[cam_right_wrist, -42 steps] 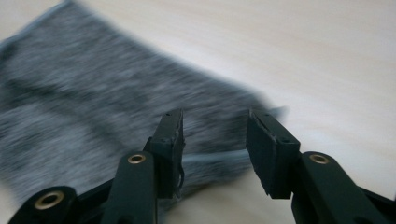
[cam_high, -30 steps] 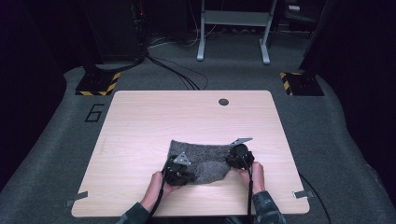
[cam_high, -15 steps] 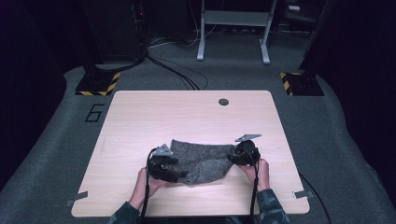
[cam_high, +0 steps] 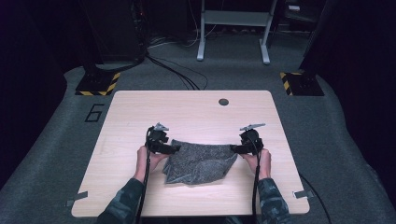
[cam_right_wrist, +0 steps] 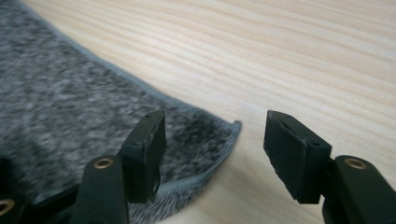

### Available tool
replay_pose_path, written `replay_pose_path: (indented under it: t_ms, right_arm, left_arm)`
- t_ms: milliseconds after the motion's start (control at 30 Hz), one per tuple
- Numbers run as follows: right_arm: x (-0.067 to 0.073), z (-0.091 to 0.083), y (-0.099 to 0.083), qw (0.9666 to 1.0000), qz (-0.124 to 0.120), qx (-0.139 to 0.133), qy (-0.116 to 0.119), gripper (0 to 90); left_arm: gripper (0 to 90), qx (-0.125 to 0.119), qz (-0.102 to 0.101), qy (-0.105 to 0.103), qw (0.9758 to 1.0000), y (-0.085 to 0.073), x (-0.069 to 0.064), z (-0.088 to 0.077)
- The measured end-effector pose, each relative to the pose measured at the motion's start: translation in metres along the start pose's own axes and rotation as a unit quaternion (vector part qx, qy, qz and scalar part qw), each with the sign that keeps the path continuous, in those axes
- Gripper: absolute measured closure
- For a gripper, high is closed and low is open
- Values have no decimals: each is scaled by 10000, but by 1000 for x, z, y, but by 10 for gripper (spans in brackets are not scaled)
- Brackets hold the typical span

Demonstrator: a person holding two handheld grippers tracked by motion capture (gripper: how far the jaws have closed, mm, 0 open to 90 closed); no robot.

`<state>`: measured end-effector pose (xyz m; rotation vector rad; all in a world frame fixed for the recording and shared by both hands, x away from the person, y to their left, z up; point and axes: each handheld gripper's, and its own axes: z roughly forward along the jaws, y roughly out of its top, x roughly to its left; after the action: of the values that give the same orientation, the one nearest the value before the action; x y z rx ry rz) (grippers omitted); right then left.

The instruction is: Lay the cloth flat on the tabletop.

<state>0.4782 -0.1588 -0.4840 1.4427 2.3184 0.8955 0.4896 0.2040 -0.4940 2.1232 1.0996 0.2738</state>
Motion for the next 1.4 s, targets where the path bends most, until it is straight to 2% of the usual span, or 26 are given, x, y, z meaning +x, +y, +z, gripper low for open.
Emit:
replay_pose_path:
  t_ms: [133, 233, 367, 533, 567, 633, 733, 833, 1000, 1067, 1133, 1167, 1300, 1333, 1400]
  right_arm:
    - [0, 13, 1, 9997, 36, 222, -83, 431]
    - [-3, 19, 0, 9995, 117, 270, -135, 462]
    - [-4, 22, -1, 9993, 85, 324, -142, 535]
    - [-1, 21, -4, 9995, -54, 283, -157, 743]
    - [0, 21, -4, 9995, -20, 287, -148, 786]
    - [-1, 20, -7, 9997, 22, 223, 57, 862]
    - [-3, 18, -11, 9997, 72, 178, 169, 883]
    - [-1, 14, -15, 9997, 14, 140, 181, 888]
    - [4, -7, -23, 9995, -58, -27, 300, 890]
    - [6, -15, -26, 9993, -25, -93, 374, 891]
    - [9, -21, -27, 9991, -106, -129, 393, 891]
    - [11, -24, -28, 9990, -61, -169, 415, 892]
    - [12, -27, -25, 9988, -152, -220, 400, 893]
    - [11, -26, -22, 9989, -151, -197, 392, 893]
    - [10, -22, -13, 9991, -145, -187, 341, 894]
  left_arm:
    - [333, 200, 83, 73, 9997, 5, 2, 14]
    - [381, 297, 87, 96, 9995, 5, 0, 23]
    - [490, 301, 161, 177, 9993, 4, -2, 24]
    - [729, 350, 260, 134, 9990, 2, -7, 22]
    - [775, 358, 257, 116, 9990, 1, -7, 21]
    - [844, 335, 180, 39, 9993, -1, -5, 20]
    - [860, 315, 192, 63, 9993, -5, -5, 16]
    - [867, 245, 122, -74, 9996, -10, -6, 8]
    - [868, 158, 215, -160, 9995, -21, -15, -13]
    - [869, 162, 139, -295, 9993, -25, -17, -18]
    - [871, 156, 159, -309, 9993, -28, -19, -23]
    - [871, 121, 146, -299, 9994, -29, -20, -26]
    - [876, 111, 114, -236, 9996, -27, -13, -26]
    - [877, 111, 23, -252, 9996, -25, -10, -24]
    - [879, 87, 84, -158, 9998, -17, -3, -21]
